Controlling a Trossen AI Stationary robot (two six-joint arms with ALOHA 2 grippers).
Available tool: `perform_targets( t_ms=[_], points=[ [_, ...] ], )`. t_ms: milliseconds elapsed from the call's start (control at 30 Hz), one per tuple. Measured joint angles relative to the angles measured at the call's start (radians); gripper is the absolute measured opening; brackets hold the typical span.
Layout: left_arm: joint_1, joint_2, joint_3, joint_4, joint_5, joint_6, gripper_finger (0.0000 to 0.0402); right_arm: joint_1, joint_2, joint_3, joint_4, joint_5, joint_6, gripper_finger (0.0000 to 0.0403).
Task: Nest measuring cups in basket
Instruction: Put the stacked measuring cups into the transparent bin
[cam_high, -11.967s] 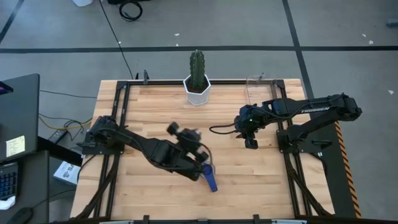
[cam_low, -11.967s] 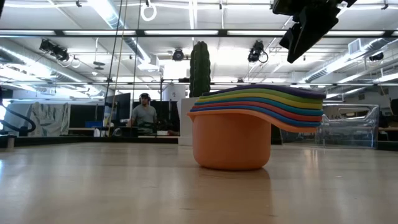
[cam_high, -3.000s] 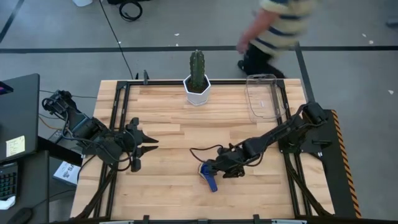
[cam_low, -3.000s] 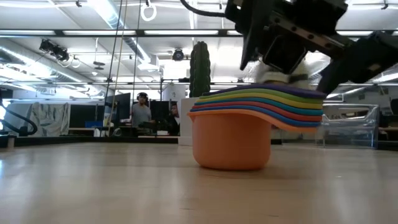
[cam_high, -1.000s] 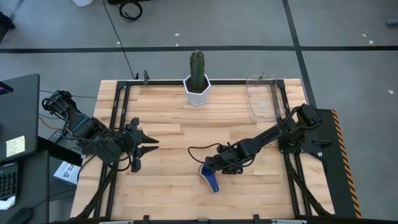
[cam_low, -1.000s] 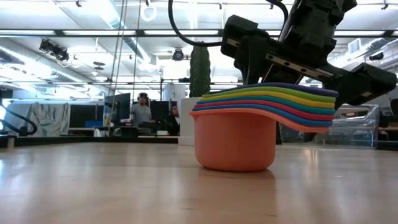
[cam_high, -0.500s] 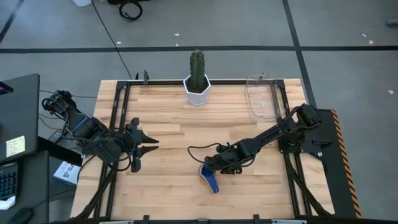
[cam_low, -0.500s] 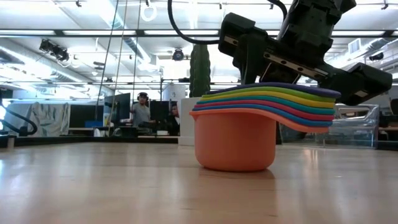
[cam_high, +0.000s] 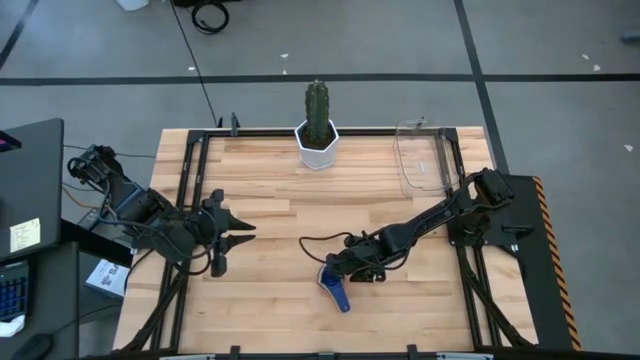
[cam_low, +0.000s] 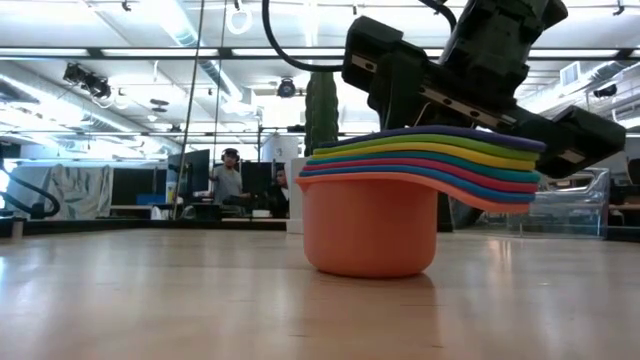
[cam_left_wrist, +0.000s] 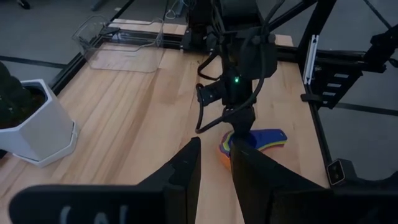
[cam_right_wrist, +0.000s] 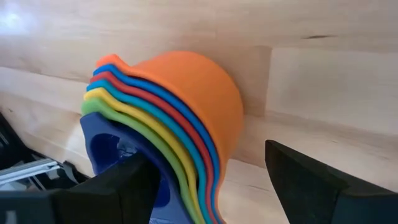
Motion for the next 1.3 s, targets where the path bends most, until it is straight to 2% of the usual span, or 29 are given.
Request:
perform_targets(
  t_ms=[567,1300],
  points=[
    [0.0,0.0,0.0,0.021,0.0,0.0,0.0091,-0.004,0.0,-0.001,-0.01,0.023,-0.027,0.0274],
    [0.0,0.0,0.0,0.023,0.0,0.0,0.0091,-0.019,-0.001,-0.001,0.009,0.003,-0.078,0.0117]
  ],
)
